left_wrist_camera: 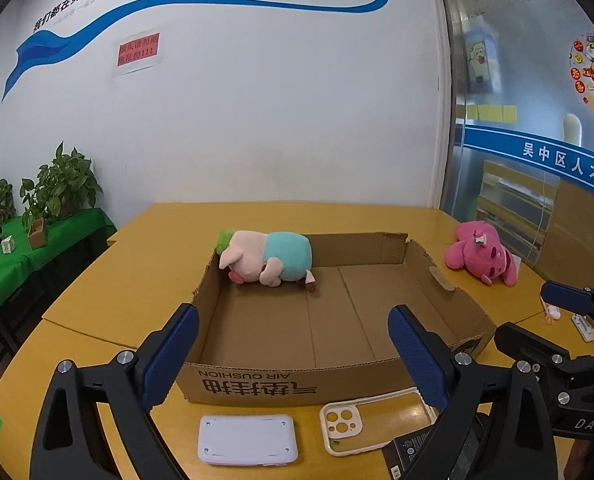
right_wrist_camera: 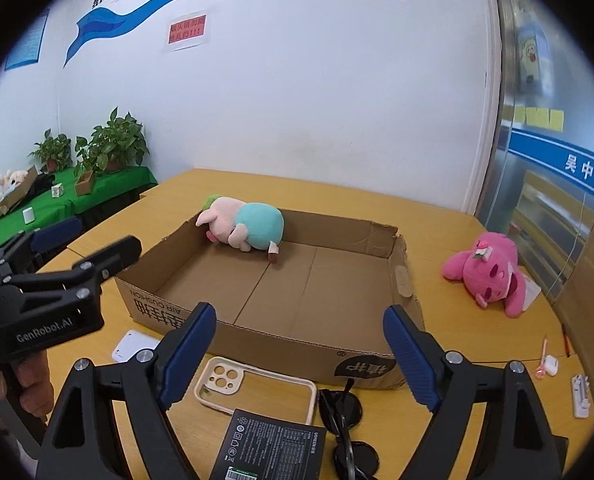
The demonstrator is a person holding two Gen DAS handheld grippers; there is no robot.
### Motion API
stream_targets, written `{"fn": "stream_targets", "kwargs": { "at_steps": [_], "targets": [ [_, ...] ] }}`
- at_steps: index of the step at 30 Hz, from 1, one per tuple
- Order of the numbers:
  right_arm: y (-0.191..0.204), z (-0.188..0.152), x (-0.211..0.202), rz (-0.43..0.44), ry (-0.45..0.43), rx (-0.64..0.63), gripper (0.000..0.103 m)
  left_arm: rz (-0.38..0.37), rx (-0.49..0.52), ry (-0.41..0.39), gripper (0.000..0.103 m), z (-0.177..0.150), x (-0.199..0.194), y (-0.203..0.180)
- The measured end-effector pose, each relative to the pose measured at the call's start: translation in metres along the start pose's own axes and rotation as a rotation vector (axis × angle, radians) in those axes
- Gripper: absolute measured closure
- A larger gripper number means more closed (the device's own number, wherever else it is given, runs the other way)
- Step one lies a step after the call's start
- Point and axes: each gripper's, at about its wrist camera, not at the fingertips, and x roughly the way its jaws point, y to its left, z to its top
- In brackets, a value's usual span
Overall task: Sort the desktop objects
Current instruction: 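Move both tools toward the black sunglasses beside the box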
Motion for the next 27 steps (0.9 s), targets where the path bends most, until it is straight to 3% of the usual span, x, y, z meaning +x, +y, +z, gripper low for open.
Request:
{"fn": "stream_targets", "kwargs": {
  "at_steps": [7,12,14,15,16,17,18,20,21,22,23,24,25,27],
  "targets": [
    [-0.007,-0.008,0.011,-0.007,0.034,0.036,0.017,-0.018,-0.057,0.076,0.006,-0.006,0.017,0.006],
    [-0.013,-0.013,0.019,0.008,0.061,0.059,0.017,-0.047,-0.024,0.103,0.006,-0.010,0.024,-0.002],
    [-0.015,-0.015,0.021,0.008,0.064,0.062,0.023,-0.070,-0.009,0.123,0.011,-0.013,0.027,-0.006],
    [-0.017,-0.017,0.022,0.011,0.066,0.066,0.042,-0.082,-0.005,0.137,0.034,-0.015,0.029,-0.007],
    [-0.018,-0.018,0.022,0.020,0.069,0.070,0.059,-0.092,-0.003,0.161,0.067,-0.016,0.033,-0.008],
    [-0.023,-0.020,0.026,0.043,0.092,0.084,0.094,-0.110,-0.004,0.199,0.083,-0.019,0.039,-0.009],
    [-0.027,-0.021,0.028,0.062,0.104,0.101,0.097,-0.128,-0.013,0.244,0.097,-0.022,0.046,-0.008],
    [-0.038,-0.027,0.030,0.097,0.122,0.145,0.094,-0.135,-0.043,0.289,0.097,-0.029,0.054,-0.005],
    [-0.046,-0.031,0.030,0.105,0.135,0.169,0.079,-0.136,-0.062,0.291,0.093,-0.032,0.055,-0.002],
    [-0.052,-0.035,0.030,0.104,0.147,0.182,0.064,-0.138,-0.083,0.291,0.076,-0.035,0.055,0.001],
    [-0.062,-0.043,0.029,0.086,0.165,0.194,0.030,-0.143,-0.096,0.292,0.064,-0.036,0.055,0.003],
    [-0.068,-0.048,0.027,0.063,0.164,0.200,0.018,-0.154,-0.115,0.289,0.036,-0.038,0.054,0.005],
    [-0.074,-0.054,0.024,0.041,0.165,0.203,0.018,-0.160,-0.131,0.281,0.024,-0.040,0.053,0.007],
    [-0.088,-0.072,0.023,0.010,0.216,0.204,0.018,-0.176,-0.151,0.258,0.023,-0.042,0.050,0.010]
  ]
}}
